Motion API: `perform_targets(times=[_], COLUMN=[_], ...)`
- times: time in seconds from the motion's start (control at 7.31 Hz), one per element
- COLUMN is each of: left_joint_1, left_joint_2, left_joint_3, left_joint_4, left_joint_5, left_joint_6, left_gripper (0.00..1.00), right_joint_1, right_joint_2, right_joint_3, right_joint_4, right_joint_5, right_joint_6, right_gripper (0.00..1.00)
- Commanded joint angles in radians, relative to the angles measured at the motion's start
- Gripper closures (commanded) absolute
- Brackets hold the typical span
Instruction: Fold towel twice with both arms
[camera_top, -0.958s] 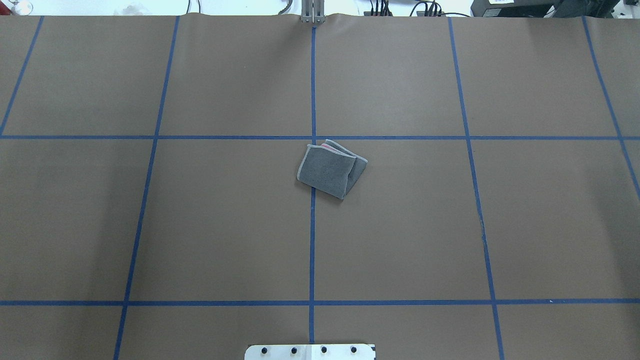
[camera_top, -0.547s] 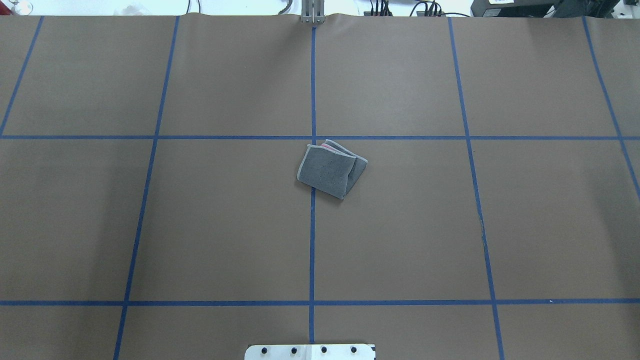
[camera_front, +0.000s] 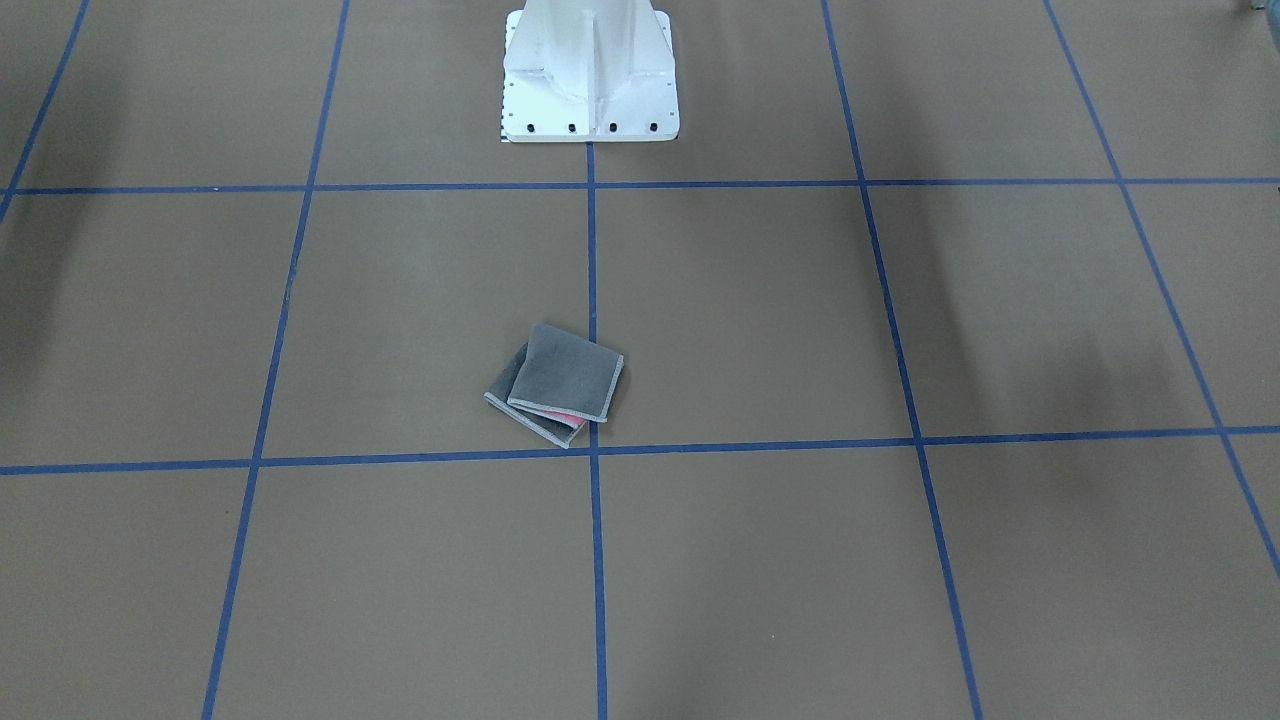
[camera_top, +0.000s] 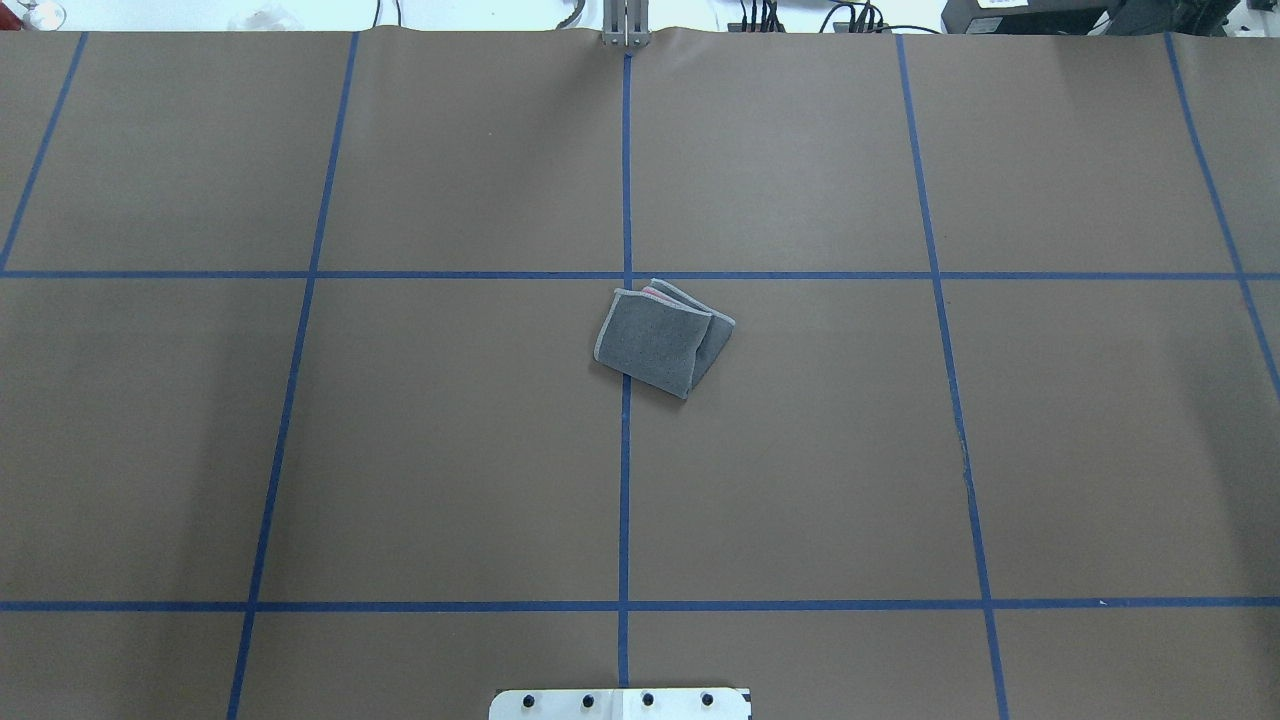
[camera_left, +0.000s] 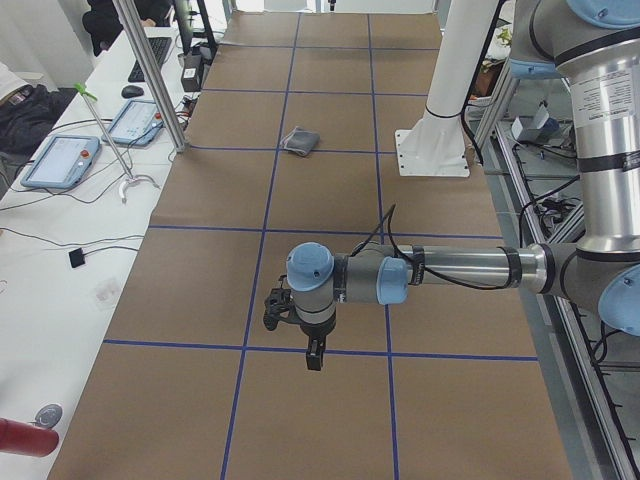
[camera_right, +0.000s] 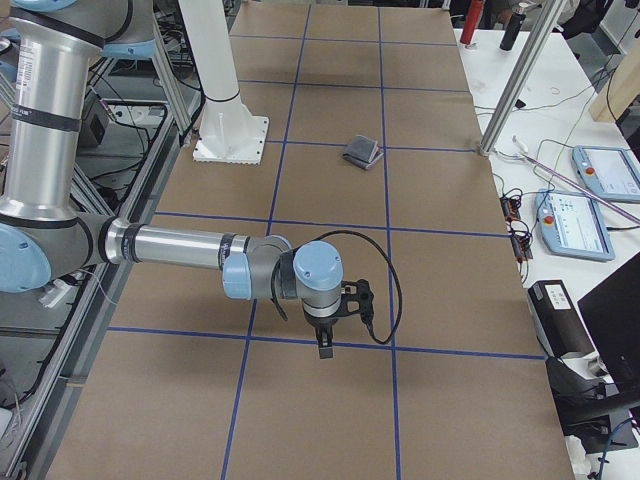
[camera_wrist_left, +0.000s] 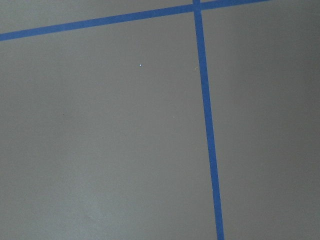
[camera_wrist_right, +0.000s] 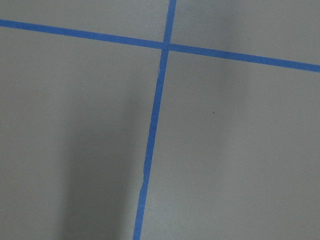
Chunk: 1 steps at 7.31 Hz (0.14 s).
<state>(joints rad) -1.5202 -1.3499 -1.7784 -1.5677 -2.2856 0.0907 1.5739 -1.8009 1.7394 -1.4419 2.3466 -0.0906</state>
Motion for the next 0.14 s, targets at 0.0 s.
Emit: perform_targets(times=[0.0], left_joint_1=[0.0], left_joint_2=[0.0], left_joint_3=[0.001], left_joint_4=[0.0], left_joint_5=[0.0], left_joint_6=[-0.002], left_gripper=[0.0], right_joint_1=[0.0], right_joint_2=[0.0], right_joint_3=[-0.001], right_joint_4=[0.0], right_joint_5=[-0.001], right_joint_6=[0.0], right_gripper=[0.0])
